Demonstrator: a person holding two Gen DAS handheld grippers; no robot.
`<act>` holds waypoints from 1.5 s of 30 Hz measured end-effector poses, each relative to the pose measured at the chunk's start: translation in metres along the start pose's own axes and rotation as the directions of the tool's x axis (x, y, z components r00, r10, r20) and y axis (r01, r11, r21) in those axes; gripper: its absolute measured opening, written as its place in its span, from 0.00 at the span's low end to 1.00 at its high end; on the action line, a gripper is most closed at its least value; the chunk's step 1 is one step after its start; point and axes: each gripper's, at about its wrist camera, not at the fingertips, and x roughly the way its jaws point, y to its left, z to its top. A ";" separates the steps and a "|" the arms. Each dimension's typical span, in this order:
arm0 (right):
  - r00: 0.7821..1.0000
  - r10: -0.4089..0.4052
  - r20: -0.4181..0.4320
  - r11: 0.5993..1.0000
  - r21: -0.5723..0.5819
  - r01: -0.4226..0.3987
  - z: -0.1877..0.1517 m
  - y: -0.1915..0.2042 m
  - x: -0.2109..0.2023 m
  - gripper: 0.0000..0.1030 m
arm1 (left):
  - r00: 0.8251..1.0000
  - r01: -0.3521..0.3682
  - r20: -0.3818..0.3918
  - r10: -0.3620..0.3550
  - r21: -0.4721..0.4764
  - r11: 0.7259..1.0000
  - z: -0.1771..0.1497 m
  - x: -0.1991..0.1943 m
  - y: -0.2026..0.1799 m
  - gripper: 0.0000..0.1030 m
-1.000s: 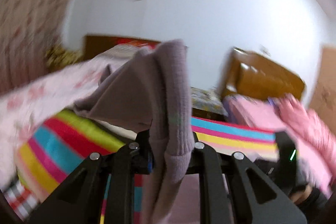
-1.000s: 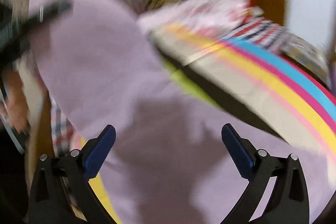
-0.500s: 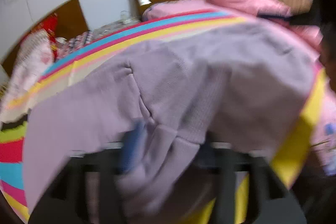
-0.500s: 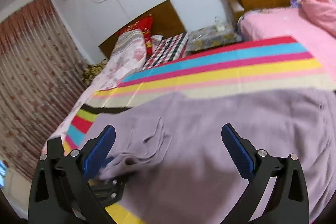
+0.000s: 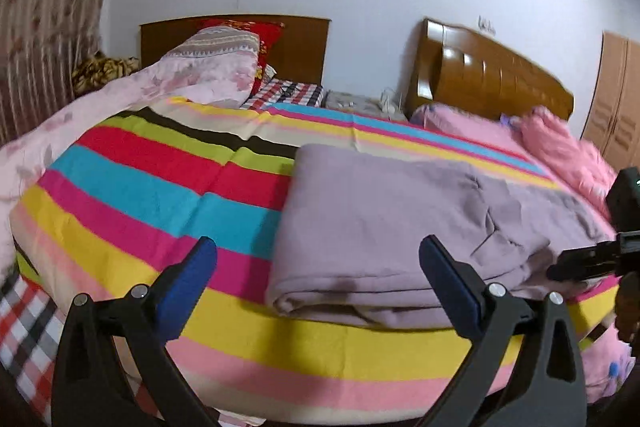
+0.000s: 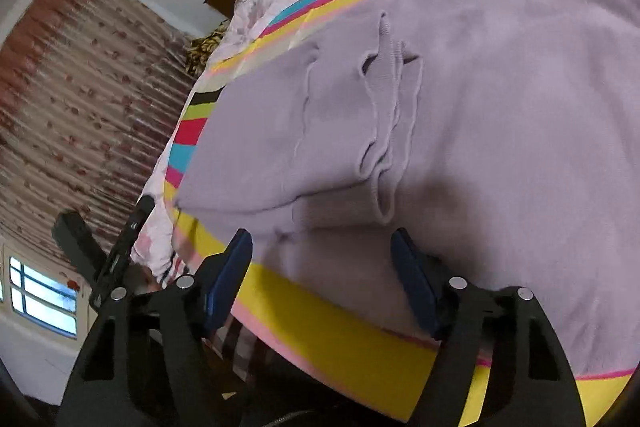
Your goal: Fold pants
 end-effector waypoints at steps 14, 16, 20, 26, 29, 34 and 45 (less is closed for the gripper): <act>0.991 -0.061 0.118 0.998 -0.002 0.062 0.029 0.022 0.022 0.14 | 0.999 0.024 -0.041 -0.019 0.124 0.992 -0.028 -0.009 -0.008 0.98; 0.985 -0.052 0.165 0.996 -0.057 0.062 0.030 0.039 0.010 0.14 | 0.999 0.015 -0.051 -0.007 0.156 0.988 -0.031 -0.010 -0.011 0.98; 0.968 -0.003 0.253 0.973 -0.224 0.061 0.063 0.103 -0.013 0.13 | 0.998 0.008 -0.068 0.003 0.164 0.986 -0.025 0.002 -0.016 0.98; 0.937 0.116 0.331 0.908 -0.417 0.034 0.113 0.201 -0.034 0.13 | 0.991 -0.050 -0.117 0.071 0.172 0.984 0.001 0.044 -0.019 0.98; 0.914 0.137 0.383 0.895 -0.444 0.052 0.115 0.214 -0.053 0.13 | 0.969 -0.207 -0.120 0.215 0.077 0.975 0.016 0.059 0.017 0.98; 0.924 0.082 0.373 0.952 -0.305 0.039 0.093 0.130 -0.058 0.13 | 0.968 -0.166 -0.189 0.165 0.008 0.986 0.004 0.064 0.063 0.99; 0.969 -0.055 0.239 0.995 -0.073 0.075 0.045 0.013 -0.005 0.13 | 0.943 -0.229 -0.221 0.251 0.119 0.966 -0.005 0.079 0.053 0.99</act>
